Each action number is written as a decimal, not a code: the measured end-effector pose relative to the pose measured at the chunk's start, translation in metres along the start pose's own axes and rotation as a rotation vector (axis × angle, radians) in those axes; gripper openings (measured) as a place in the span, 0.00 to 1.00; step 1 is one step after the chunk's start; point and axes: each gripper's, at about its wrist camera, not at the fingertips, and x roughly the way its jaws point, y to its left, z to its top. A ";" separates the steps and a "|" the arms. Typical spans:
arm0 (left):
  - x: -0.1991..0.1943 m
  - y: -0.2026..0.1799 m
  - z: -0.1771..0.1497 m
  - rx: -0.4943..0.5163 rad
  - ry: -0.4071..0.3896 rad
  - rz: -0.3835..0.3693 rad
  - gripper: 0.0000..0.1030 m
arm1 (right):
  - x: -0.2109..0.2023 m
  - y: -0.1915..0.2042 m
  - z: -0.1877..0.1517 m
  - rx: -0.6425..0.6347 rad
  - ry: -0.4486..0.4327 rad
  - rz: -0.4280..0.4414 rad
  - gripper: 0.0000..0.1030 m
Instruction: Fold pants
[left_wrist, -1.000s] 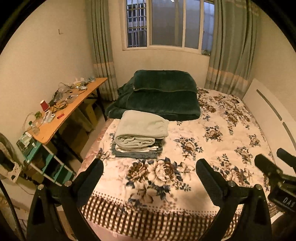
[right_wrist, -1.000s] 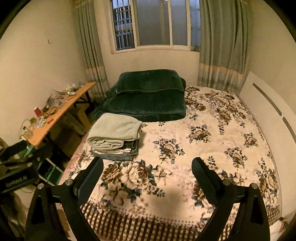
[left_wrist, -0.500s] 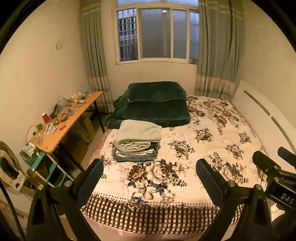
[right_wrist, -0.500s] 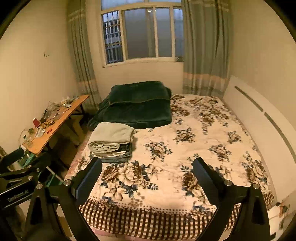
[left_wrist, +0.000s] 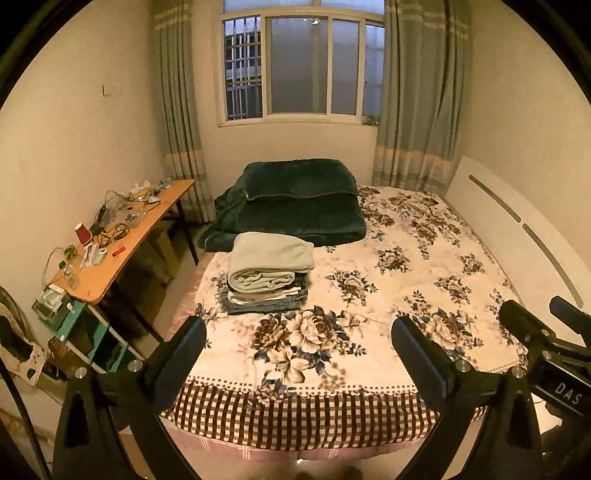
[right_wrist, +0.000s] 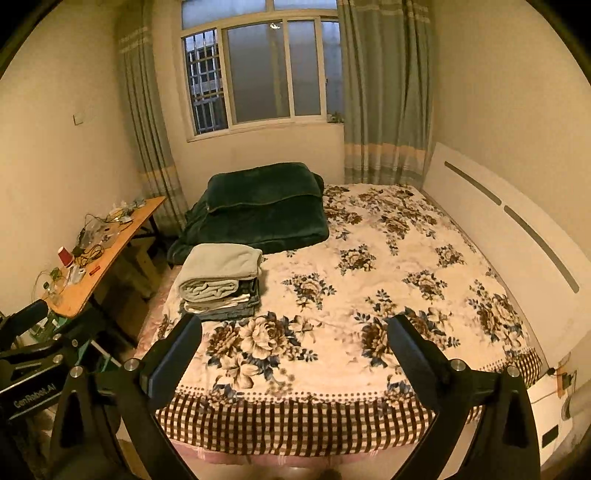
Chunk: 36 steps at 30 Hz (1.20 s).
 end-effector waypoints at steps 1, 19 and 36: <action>-0.001 0.000 -0.001 -0.002 0.000 0.002 1.00 | -0.001 -0.001 0.001 -0.002 0.000 0.000 0.99; 0.009 -0.023 0.039 0.014 0.089 0.096 1.00 | 0.016 -0.021 0.060 -0.047 0.045 0.055 0.99; 0.032 -0.002 0.072 -0.018 0.081 0.125 1.00 | 0.060 -0.010 0.109 -0.055 0.079 0.033 0.99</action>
